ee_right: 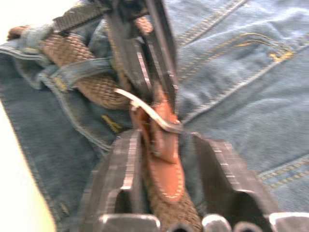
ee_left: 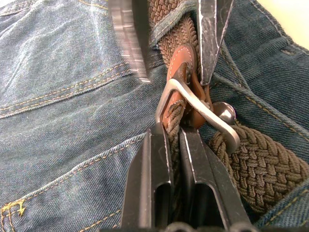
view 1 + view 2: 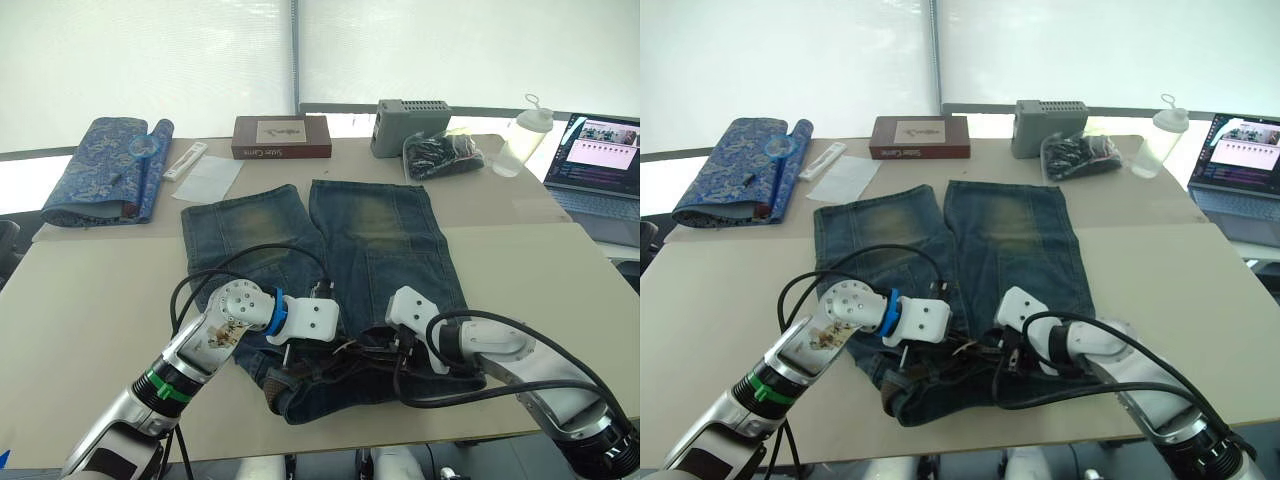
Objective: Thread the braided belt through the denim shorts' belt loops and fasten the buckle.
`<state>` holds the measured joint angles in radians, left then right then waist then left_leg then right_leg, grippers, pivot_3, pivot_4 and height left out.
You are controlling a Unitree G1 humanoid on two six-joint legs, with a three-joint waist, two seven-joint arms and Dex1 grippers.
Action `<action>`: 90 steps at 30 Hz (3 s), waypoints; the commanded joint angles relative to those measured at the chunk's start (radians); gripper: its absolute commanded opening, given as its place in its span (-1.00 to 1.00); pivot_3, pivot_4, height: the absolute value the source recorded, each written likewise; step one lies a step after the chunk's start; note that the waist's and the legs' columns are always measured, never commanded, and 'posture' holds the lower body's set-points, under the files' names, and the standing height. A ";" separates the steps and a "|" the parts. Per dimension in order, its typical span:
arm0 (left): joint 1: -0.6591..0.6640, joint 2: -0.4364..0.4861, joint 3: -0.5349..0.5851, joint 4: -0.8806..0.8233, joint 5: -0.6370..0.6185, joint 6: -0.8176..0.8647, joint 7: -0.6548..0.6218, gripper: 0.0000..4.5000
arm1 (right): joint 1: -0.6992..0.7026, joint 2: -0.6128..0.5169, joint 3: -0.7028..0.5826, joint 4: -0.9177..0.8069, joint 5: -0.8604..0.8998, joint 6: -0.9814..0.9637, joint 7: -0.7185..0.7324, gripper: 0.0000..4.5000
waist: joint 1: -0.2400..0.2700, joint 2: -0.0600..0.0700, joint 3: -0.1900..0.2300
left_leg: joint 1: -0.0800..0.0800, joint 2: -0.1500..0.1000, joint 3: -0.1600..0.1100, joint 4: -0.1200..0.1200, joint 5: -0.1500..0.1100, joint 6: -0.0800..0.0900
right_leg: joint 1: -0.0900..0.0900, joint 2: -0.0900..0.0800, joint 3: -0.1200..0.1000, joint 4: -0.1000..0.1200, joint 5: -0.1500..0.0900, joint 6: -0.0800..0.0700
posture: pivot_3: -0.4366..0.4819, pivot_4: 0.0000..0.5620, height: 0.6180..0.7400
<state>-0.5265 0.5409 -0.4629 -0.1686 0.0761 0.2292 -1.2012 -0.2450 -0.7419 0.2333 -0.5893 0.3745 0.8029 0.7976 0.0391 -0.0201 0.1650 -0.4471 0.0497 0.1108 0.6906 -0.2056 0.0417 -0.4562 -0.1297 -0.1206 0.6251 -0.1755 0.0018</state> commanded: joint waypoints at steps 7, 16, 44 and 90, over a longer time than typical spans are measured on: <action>-0.015 -0.006 -0.017 0.003 -0.009 -0.023 -0.004 -1.00 | 0.002 -0.034 -0.047 -0.005 -0.011 -0.024 -0.001 -0.11 | 0.000 0.000 0.000 | 0.000 0.000 0.000 0.001 0.000 0.000 | 0.000 0.000 0.000 0.000 0.000 0.000 | -0.05 -0.47 0.49; -0.019 -0.005 -0.017 0.008 -0.011 -0.022 -0.003 -1.00 | 0.025 -0.074 -0.058 -0.002 0.000 -0.036 0.030 -0.11 | 0.001 0.000 0.000 | 0.000 0.000 0.000 0.001 0.000 0.000 | 0.000 0.000 0.000 0.000 0.000 0.000 | -0.05 -0.47 0.49; -0.016 -0.004 -0.020 -0.002 -0.010 -0.017 0.000 -1.00 | 0.017 -0.056 -0.080 0.046 0.005 -0.061 0.015 -0.11 | 0.001 0.000 0.000 | -0.001 0.000 0.000 0.001 0.000 0.000 | 0.000 0.000 0.000 0.000 0.000 0.000 | -0.05 -0.47 0.49; -0.029 -0.015 -0.025 0.010 -0.005 -0.020 0.011 -1.00 | 0.032 -0.013 0.015 -0.005 -0.034 -0.065 0.018 -0.98 | 0.002 0.000 0.000 | -0.001 0.000 0.000 0.001 0.000 0.000 | 0.000 0.000 0.000 -0.001 0.000 0.000 | -0.05 -0.47 0.49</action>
<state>-0.5398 0.5372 -0.4781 -0.1551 0.0766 0.2200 -1.1904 -0.2120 -0.7392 0.2538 -0.5773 0.3402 0.7317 0.8078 0.0408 -0.0201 0.1651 -0.4478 0.0499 0.1106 0.6915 -0.2061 0.0417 -0.4562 -0.1299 -0.1207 0.6241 -0.1756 0.0017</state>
